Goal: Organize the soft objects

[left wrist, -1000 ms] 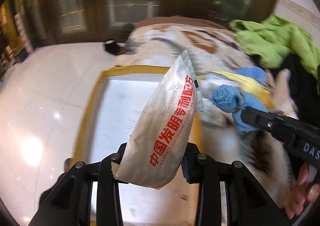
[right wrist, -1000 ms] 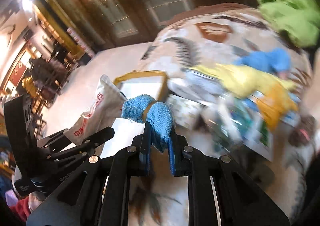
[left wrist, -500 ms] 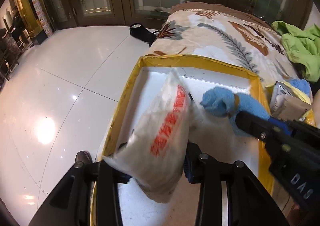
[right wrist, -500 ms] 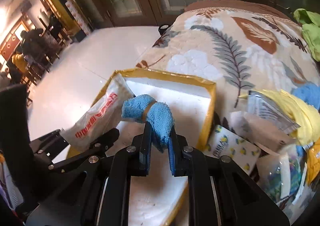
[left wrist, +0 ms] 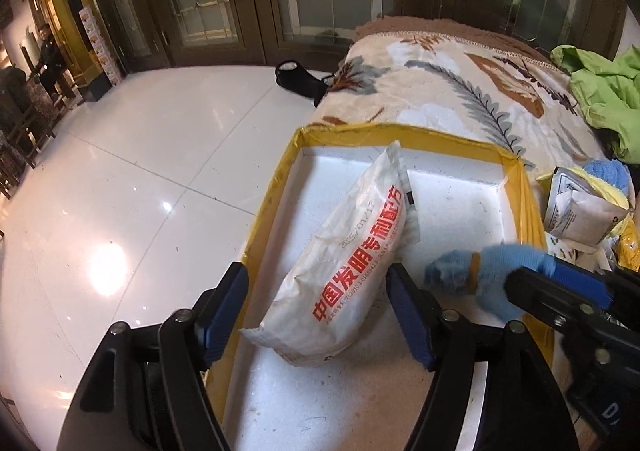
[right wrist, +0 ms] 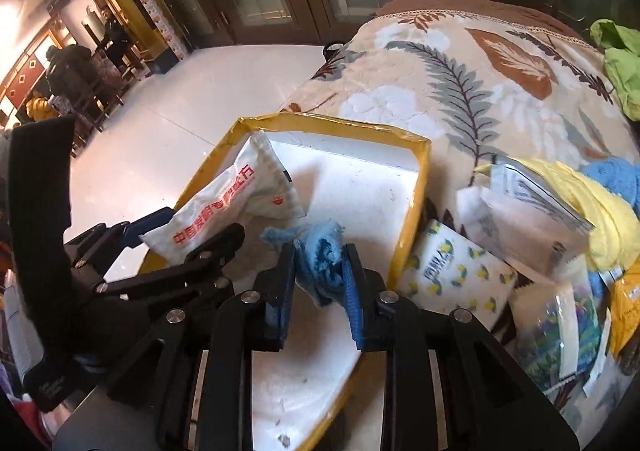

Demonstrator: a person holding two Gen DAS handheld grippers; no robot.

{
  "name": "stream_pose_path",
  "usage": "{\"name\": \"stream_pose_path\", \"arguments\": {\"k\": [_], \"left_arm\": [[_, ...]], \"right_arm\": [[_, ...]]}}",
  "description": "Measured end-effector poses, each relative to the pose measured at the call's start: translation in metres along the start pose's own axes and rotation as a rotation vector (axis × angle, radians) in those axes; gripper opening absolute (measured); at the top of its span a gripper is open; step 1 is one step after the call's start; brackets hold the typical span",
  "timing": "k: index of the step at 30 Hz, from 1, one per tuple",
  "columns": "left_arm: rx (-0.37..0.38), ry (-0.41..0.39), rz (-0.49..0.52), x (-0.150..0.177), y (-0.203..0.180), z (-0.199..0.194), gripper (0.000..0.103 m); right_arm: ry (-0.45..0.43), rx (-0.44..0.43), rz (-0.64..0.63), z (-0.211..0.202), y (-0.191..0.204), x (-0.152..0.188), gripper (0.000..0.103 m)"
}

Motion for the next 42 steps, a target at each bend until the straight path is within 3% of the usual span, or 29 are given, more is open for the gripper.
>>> {"name": "stream_pose_path", "arguments": {"k": [8, 13, 19, 28, 34, 39, 42], "left_arm": [[0.017, -0.040, 0.001, 0.002, -0.007, -0.020, 0.075], [0.103, -0.004, -0.022, 0.002, -0.007, -0.027, 0.076], [0.170, 0.007, -0.034, 0.002, -0.012, -0.044, 0.077], [0.210, -0.006, 0.105, 0.004, -0.081, -0.061, 0.078], [0.238, 0.013, 0.187, -0.002, -0.127, -0.058, 0.078], [0.292, 0.073, 0.160, -0.014, -0.150, -0.049, 0.078], [0.310, 0.096, 0.094, -0.026, -0.156, -0.047, 0.078]], "right_arm": [[-0.042, -0.021, 0.071, -0.035, -0.029, 0.018, 0.023], [-0.079, -0.026, 0.130, -0.060, -0.056, 0.030, 0.023], [-0.135, 0.031, 0.166, -0.098, -0.095, 0.056, 0.023], [-0.170, 0.099, 0.256, -0.126, -0.161, 0.091, 0.023], [-0.172, 0.071, 0.209, -0.124, -0.164, 0.096, 0.023], [-0.170, 0.066, 0.142, -0.120, -0.157, 0.095, 0.023], [-0.166, 0.071, 0.121, -0.117, -0.157, 0.089, 0.023]]}}
Point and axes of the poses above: each gripper's, at about its wrist camera, not at the fingertips, and z roughly the way its jaws point, y to its left, x to its underside, the point moved 4 cm from there along z, roughly the way its jaws point, and after that the axes turned 8 degrees about y, right-handed, at the moved point
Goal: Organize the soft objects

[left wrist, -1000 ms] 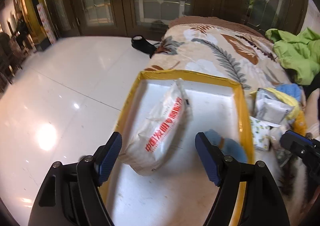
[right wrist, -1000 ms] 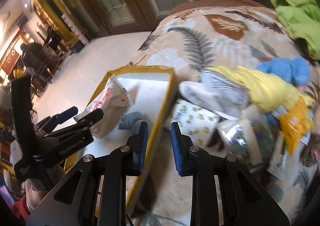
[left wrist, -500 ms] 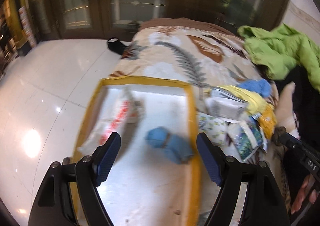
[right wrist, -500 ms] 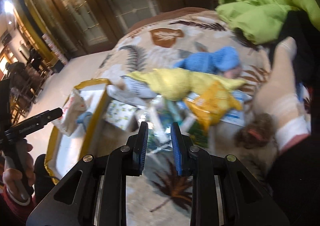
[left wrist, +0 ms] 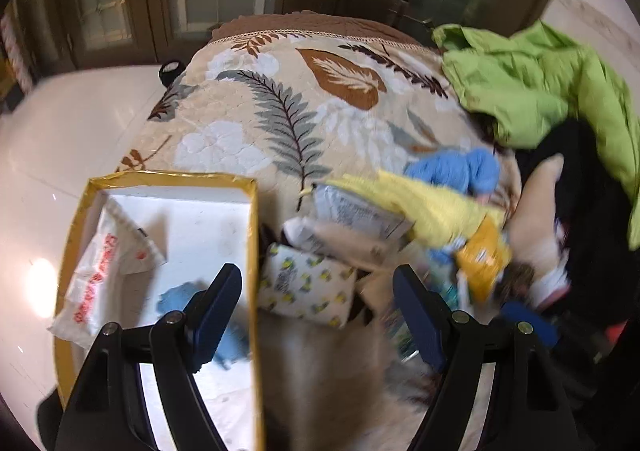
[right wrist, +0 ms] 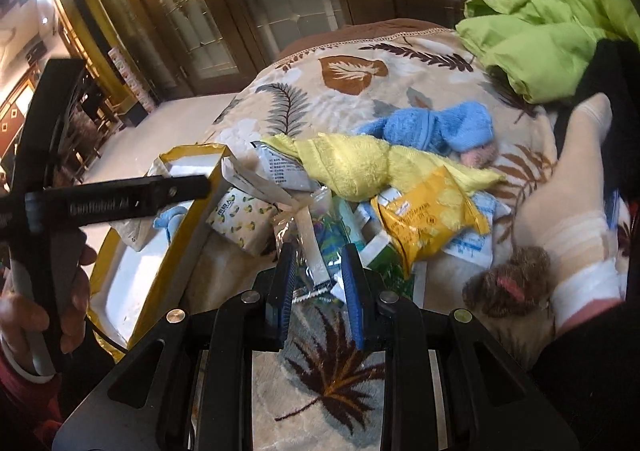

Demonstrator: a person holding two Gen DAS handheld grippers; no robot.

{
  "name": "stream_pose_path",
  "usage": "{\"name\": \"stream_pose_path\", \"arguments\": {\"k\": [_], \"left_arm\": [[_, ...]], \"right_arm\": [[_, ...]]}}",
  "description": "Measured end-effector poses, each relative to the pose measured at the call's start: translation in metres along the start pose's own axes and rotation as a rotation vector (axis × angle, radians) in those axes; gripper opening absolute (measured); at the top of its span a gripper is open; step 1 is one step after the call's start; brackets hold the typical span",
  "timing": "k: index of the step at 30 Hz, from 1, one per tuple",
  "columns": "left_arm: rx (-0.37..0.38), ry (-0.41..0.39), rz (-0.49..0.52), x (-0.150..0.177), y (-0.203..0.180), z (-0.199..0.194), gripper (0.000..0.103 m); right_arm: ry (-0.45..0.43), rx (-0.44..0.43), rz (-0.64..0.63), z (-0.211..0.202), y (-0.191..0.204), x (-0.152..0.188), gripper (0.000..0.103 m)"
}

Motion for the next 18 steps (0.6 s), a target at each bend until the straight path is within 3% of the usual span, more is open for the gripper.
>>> {"name": "stream_pose_path", "arguments": {"k": [8, 18], "left_arm": [[0.016, 0.075, -0.106, -0.022, -0.009, 0.026, 0.078], [0.052, 0.161, -0.198, -0.019, -0.007, 0.061, 0.076]], "right_arm": [[0.006, -0.028, 0.051, 0.000, -0.021, -0.007, 0.023], [0.006, -0.053, 0.026, 0.000, -0.034, -0.028, 0.023]]}}
Point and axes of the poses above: each gripper's, at about its wrist camera, not at the fingertips, and z roughly the way its jaws point, y to its left, x to its underside, the point moved 4 cm from there along z, roughly the way its jaws point, and after that the axes turned 8 degrees about y, right-handed, at the moved point
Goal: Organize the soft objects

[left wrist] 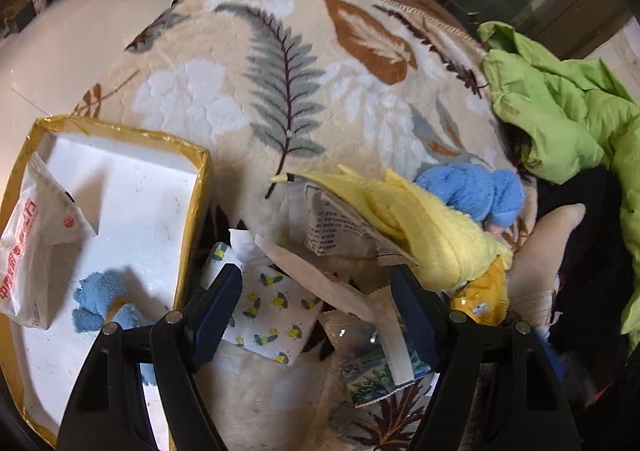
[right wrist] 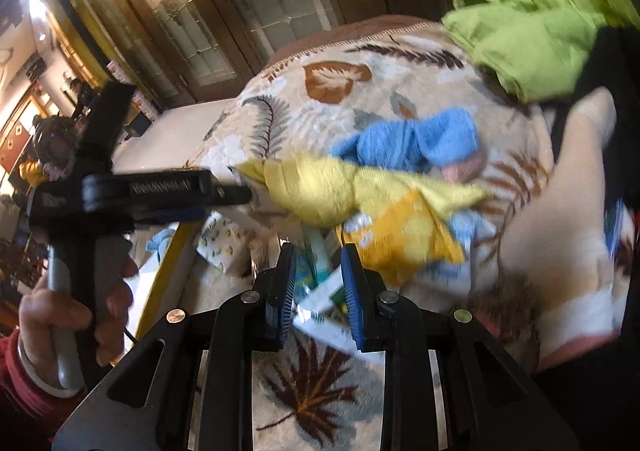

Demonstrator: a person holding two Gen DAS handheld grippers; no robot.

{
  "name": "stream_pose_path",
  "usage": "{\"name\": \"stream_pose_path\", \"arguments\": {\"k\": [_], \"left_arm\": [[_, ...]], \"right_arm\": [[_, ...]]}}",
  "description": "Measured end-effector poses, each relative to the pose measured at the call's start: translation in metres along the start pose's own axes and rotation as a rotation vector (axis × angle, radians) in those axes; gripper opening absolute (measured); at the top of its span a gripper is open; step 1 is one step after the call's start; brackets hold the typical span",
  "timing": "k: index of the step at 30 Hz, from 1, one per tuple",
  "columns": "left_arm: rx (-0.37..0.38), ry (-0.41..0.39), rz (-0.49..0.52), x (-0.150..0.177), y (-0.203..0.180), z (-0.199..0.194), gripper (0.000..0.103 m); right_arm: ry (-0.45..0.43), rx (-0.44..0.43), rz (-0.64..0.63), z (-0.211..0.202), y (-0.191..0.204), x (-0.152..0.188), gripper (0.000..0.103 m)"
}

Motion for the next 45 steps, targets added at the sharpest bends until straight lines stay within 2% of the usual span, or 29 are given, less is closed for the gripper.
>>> {"name": "stream_pose_path", "arguments": {"k": [3, 7, 11, 14, 16, 19, 22, 23, 24, 26, 27, 28, 31, 35, 36, 40, 45], "left_arm": [[-0.010, 0.018, -0.002, -0.001, 0.002, 0.004, 0.076], [-0.008, 0.032, -0.034, -0.006, 0.007, 0.007, 0.076], [-0.006, 0.050, -0.062, -0.013, 0.009, 0.012, 0.076], [-0.020, 0.046, -0.053, -0.016, 0.007, 0.014, 0.077], [-0.033, 0.051, -0.046, -0.015, 0.006, 0.017, 0.077], [-0.036, 0.044, -0.043, -0.014, 0.007, 0.017, 0.078], [-0.035, 0.047, -0.046, -0.015, 0.008, 0.018, 0.078], [-0.036, 0.049, -0.043, -0.015, 0.008, 0.018, 0.078], [-0.037, 0.051, -0.040, -0.014, 0.007, 0.018, 0.078], [-0.048, 0.053, -0.031, -0.012, 0.007, 0.018, 0.076], [-0.060, 0.051, -0.026, -0.011, 0.007, 0.017, 0.070], [-0.065, 0.046, -0.022, -0.009, 0.007, 0.016, 0.054], [-0.061, 0.054, -0.009, -0.003, 0.008, 0.013, 0.026], [-0.022, 0.048, 0.007, 0.005, 0.008, 0.006, 0.020], [-0.025, 0.036, 0.016, 0.007, 0.008, 0.002, 0.008], [0.006, 0.006, 0.027, 0.011, 0.010, -0.018, 0.007], [0.023, -0.017, 0.022, 0.019, 0.027, -0.041, 0.007]], "right_arm": [[0.020, 0.022, -0.115, 0.010, 0.005, -0.020, 0.023], [0.105, 0.090, -0.301, 0.039, 0.014, -0.044, 0.023], [0.197, 0.104, -0.443, 0.066, 0.021, -0.054, 0.023], [0.168, 0.167, -0.515, 0.070, 0.023, -0.061, 0.025], [0.179, 0.176, -0.535, 0.073, 0.021, -0.063, 0.066], [0.265, 0.132, -0.538, 0.086, 0.019, -0.062, 0.069], [0.235, 0.185, -0.555, 0.093, 0.018, -0.067, 0.068], [0.252, 0.178, -0.537, 0.096, 0.016, -0.068, 0.063], [0.270, 0.159, -0.513, 0.099, 0.015, -0.068, 0.054], [0.274, 0.151, -0.481, 0.101, 0.014, -0.066, 0.047], [0.271, 0.158, -0.482, 0.100, 0.015, -0.063, 0.045], [0.259, 0.164, -0.481, 0.098, 0.016, -0.060, 0.044], [0.200, 0.161, -0.443, 0.082, 0.019, -0.054, 0.043], [0.070, 0.117, -0.302, 0.040, 0.014, -0.056, 0.043], [0.041, 0.093, -0.250, 0.030, 0.011, -0.056, 0.043], [-0.023, 0.005, -0.089, 0.003, 0.004, -0.051, 0.043], [-0.031, -0.144, 0.068, -0.010, 0.010, -0.043, 0.043]]}}
Point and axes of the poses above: each gripper's, at about its wrist camera, not at the fingertips, and z roughly the way its jaws point, y to its left, x to its underside, the point moved 4 cm from there along z, roughly the way its jaws point, and after that the axes turned 8 degrees about y, right-handed, at the moved point
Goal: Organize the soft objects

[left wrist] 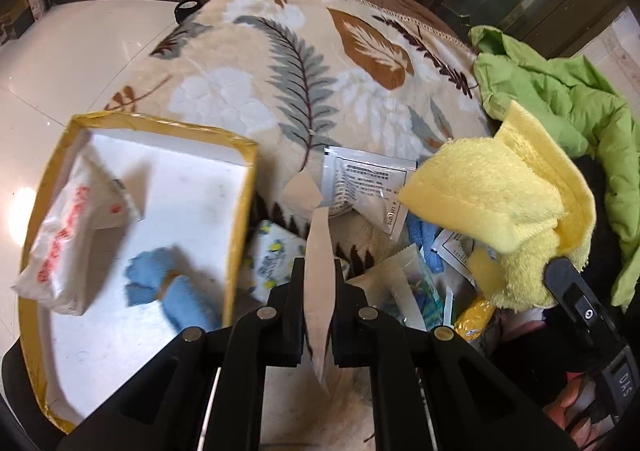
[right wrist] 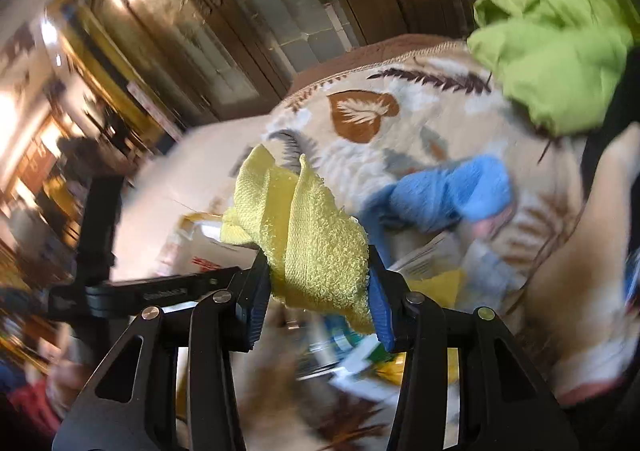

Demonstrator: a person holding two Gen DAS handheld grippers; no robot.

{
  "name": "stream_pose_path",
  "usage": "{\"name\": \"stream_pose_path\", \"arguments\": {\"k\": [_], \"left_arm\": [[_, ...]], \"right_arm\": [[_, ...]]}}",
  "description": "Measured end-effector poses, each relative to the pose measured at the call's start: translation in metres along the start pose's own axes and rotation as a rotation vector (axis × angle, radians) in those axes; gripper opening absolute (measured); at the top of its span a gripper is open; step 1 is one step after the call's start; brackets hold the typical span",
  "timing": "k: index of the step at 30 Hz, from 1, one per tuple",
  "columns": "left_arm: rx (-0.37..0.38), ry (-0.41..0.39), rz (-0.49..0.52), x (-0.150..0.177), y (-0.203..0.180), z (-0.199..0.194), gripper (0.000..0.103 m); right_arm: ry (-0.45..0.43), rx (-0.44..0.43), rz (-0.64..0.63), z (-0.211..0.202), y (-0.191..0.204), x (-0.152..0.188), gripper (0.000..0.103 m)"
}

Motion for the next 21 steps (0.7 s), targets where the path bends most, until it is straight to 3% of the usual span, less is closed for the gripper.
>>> {"name": "stream_pose_path", "arguments": {"k": [9, 16, 21], "left_arm": [[-0.083, -0.057, 0.005, 0.018, 0.051, -0.050, 0.007], [-0.179, -0.078, -0.014, 0.026, 0.101, -0.064, 0.008], [-0.218, -0.052, -0.037, 0.027, 0.124, -0.051, 0.008]], "right_arm": [[0.027, -0.233, 0.092, 0.018, 0.065, 0.007, 0.043], [0.121, -0.381, 0.195, 0.077, 0.117, 0.015, 0.043], [0.229, -0.497, 0.377, 0.131, 0.129, 0.030, 0.044]]}}
Point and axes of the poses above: each gripper's, at about its wrist camera, not at the fingertips, and z roughly the way its jaws point, y to its left, x to its underside, the point moved 4 cm from there along z, roughly the way its jaws point, and after that the axes turned 8 degrees about y, right-handed, at the moved point
